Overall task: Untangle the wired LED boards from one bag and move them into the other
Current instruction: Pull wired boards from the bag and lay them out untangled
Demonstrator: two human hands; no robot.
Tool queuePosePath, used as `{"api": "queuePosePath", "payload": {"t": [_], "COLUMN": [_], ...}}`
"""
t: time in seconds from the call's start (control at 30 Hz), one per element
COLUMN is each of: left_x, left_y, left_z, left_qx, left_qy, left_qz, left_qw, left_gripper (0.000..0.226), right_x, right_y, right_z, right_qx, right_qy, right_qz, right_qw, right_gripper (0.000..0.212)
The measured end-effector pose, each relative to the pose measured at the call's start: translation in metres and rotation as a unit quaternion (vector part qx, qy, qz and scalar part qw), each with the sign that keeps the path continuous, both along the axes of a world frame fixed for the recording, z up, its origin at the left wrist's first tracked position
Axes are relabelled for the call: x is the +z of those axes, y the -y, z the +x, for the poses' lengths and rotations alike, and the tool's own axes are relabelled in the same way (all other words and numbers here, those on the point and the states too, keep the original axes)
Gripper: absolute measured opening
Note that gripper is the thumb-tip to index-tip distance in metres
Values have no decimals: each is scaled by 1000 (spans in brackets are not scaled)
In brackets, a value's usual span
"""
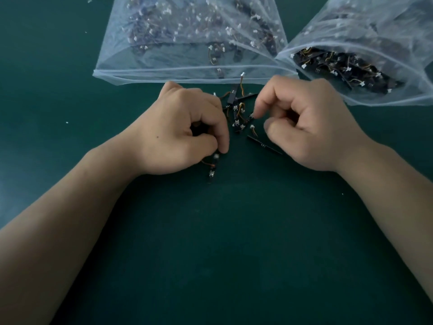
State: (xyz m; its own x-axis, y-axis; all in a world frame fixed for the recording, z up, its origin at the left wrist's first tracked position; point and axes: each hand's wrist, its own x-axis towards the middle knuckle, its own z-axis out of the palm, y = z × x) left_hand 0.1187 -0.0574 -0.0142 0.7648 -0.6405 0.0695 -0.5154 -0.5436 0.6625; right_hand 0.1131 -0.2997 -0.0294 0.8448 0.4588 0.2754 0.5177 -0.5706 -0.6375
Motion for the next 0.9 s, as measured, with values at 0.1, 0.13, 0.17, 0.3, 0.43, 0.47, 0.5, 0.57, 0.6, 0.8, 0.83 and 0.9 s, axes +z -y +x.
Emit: {"api": "queuePosePath", "payload": {"t": [0.1, 0.13, 0.17, 0.3, 0.43, 0.47, 0.5, 0.57, 0.6, 0.8, 0.83, 0.9], "left_x": [-1, -1, -2, -3, -3, -3, -3, -3, -3, -1, -2, -2], "left_y": [-1, 0, 0, 1, 2, 2, 2, 1, 1, -2, -1, 2], "left_z": [4, 4, 5, 4, 4, 3, 3, 3, 3, 3, 2, 0], "left_qx": [2, 7, 11, 15, 16, 17, 18, 23, 26, 65, 61, 51], "left_qy": [-18, -19, -18, -11, 3, 3, 0, -8, -11, -20, -14, 8], "left_qz": [-21, -26, -29, -34, -23, -23, -26, -37, -41, -46, -28, 21], "left_qw": [1000, 999, 999, 999, 1000, 1000, 999, 999, 999, 997, 998, 998], "left_gripper": [25, 26, 27, 27, 25, 24, 22, 20, 20, 17, 17, 23], "right_x": [0, 0, 1, 1, 1, 1, 2, 4, 5, 10, 9, 7], "right_y": [-2, -2, -2, -3, -5, -4, -2, 2, 4, 6, 5, 4], "right_z": [-1, -1, -1, -3, -4, -4, -4, -3, -2, -7, -8, -8], "right_qx": [11, 15, 18, 35, 44, 41, 38, 37, 43, 62, 59, 56], "right_qy": [15, 16, 15, 10, 4, -4, -14, -39, -51, -65, -60, -48], "right_qz": [-66, -77, -80, -83, -61, -41, -16, 9, -6, -120, -120, -121], "right_qw": [998, 997, 997, 996, 997, 998, 999, 999, 998, 989, 989, 990], "right_gripper": [18, 17, 17, 17, 19, 18, 16, 20, 25, 26, 22, 17]}}
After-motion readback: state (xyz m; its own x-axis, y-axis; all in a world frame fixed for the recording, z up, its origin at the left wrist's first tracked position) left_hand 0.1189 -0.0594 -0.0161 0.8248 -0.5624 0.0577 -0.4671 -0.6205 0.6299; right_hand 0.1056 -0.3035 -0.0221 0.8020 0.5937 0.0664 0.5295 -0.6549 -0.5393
